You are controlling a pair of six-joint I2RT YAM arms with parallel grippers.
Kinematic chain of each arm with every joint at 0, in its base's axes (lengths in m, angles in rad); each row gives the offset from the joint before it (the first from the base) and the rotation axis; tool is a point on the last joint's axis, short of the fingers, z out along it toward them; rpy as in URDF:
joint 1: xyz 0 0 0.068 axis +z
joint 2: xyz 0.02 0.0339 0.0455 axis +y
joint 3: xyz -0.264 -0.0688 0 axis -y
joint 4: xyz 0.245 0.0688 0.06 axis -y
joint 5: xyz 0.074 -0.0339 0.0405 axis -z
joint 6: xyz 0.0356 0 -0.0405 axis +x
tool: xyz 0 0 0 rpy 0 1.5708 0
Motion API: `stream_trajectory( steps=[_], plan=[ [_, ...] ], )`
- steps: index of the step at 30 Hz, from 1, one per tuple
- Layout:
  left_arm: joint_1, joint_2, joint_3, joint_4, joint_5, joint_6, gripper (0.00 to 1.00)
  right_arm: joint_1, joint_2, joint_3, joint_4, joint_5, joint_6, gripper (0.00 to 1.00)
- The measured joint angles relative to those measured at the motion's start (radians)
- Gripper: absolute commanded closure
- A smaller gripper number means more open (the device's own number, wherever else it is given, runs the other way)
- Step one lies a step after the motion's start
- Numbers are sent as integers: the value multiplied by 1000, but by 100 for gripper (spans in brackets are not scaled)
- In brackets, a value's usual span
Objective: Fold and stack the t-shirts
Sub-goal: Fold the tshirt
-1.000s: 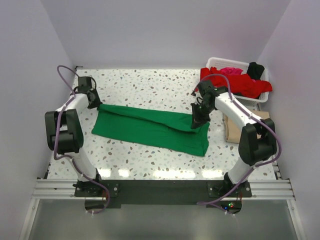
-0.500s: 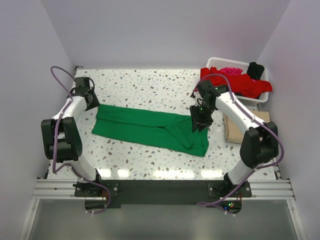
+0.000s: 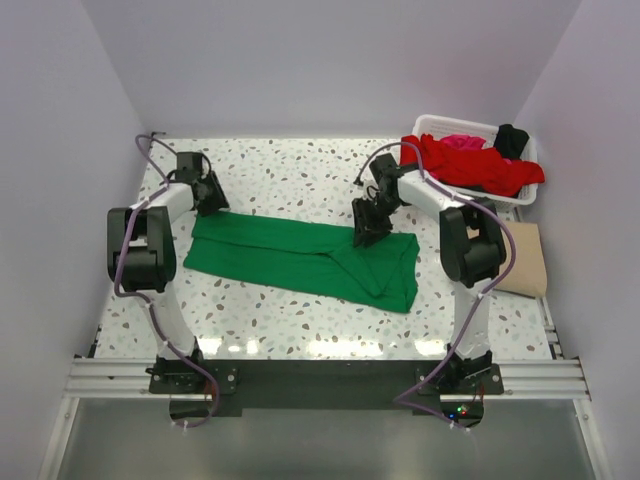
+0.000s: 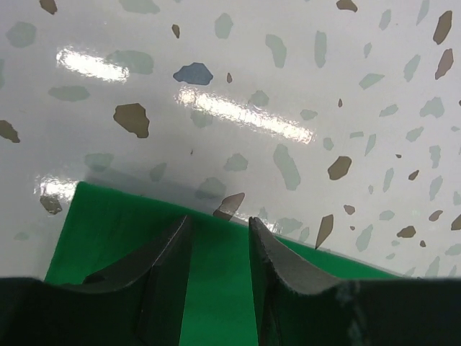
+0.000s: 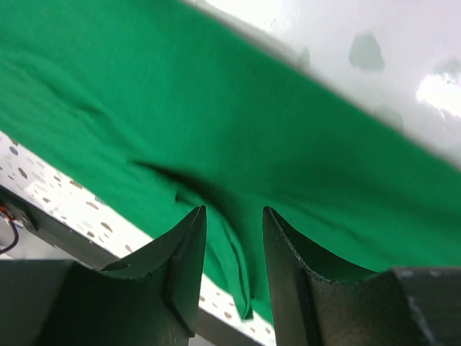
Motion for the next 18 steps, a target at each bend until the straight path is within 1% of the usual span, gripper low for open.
stream_trajectory(
  steps=[3, 10, 18],
  plan=[
    [2, 24, 9, 0, 20, -2, 59, 0, 47, 0, 50, -23, 1, 59],
    [2, 24, 11, -3, 38, 4, 59, 11, 54, 2, 139, -47, 24, 59],
    [2, 24, 11, -5, 38, 37, 59, 61, 53, -21, 173, -51, 42, 65]
  ],
)
